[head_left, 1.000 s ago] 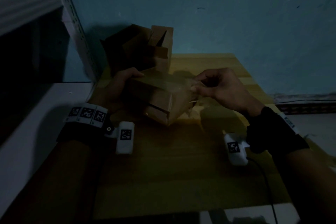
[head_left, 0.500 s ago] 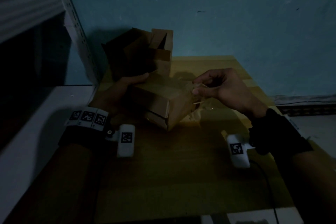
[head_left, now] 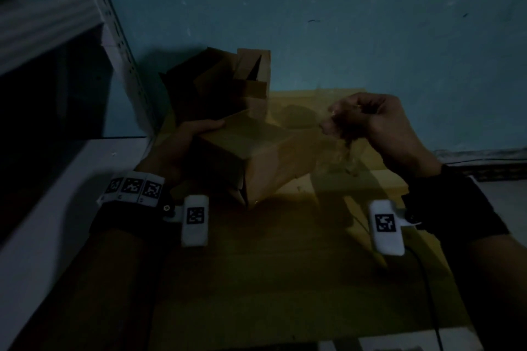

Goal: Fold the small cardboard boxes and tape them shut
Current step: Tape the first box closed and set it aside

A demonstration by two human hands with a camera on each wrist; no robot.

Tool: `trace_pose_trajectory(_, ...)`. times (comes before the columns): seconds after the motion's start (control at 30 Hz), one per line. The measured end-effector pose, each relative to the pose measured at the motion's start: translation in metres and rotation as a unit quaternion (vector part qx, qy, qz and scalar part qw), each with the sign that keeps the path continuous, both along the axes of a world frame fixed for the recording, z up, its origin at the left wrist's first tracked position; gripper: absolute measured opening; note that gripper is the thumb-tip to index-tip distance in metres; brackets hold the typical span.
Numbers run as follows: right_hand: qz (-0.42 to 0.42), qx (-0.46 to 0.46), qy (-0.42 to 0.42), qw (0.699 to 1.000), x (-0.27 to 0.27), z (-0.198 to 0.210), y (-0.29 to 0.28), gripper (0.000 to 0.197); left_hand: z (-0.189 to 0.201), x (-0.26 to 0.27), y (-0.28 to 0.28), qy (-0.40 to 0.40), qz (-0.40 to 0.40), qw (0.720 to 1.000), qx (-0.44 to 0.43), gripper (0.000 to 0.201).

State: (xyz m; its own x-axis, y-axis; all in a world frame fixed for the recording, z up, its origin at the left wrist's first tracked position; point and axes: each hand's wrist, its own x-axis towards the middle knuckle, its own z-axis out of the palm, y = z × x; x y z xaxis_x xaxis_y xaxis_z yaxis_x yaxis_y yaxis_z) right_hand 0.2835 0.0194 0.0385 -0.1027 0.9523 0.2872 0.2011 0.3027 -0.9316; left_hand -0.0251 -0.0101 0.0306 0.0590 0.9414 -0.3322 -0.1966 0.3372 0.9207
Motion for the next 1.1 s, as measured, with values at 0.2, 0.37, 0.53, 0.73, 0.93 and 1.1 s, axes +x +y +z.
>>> trace_pose_trajectory(0.2, -0.206, -0.027, -0.217, 0.954, 0.027, -0.005, 0.008, 0.055, 0.004, 0.002, -0.001, -0.032, 0.002, 0.999, 0.003, 0.044)
trace_pose_trajectory(0.37, -0.185, -0.039, -0.273, 0.943, 0.044, 0.0, 0.007, 0.024, 0.007, 0.005, -0.001, -0.076, -0.016, 0.997, 0.007, 0.045)
trace_pose_trajectory(0.53, -0.135, -0.124, -0.354, 0.917, 0.049, -0.002, 0.014, 0.032, 0.006, 0.004, -0.003, -0.098, -0.03, 0.994, 0.038, 0.053)
trace_pose_trajectory(0.73, -0.081, -0.21, -0.435, 0.872, 0.048, -0.01, 0.017, 0.047, 0.002, -0.001, -0.001, -0.099, -0.042, 0.993, 0.054, 0.059)
trace_pose_trajectory(0.93, -0.038, -0.303, -0.411, 0.859, 0.046, -0.004, 0.018, 0.049, 0.004, -0.007, -0.001, -0.09, -0.04, 0.992, 0.075, 0.065)
trace_pose_trajectory(1.1, -0.115, -0.164, -0.506, 0.839, 0.04, -0.008, 0.013, 0.059, 0.008, -0.012, -0.002, -0.101, -0.063, 0.991, 0.067, 0.074)
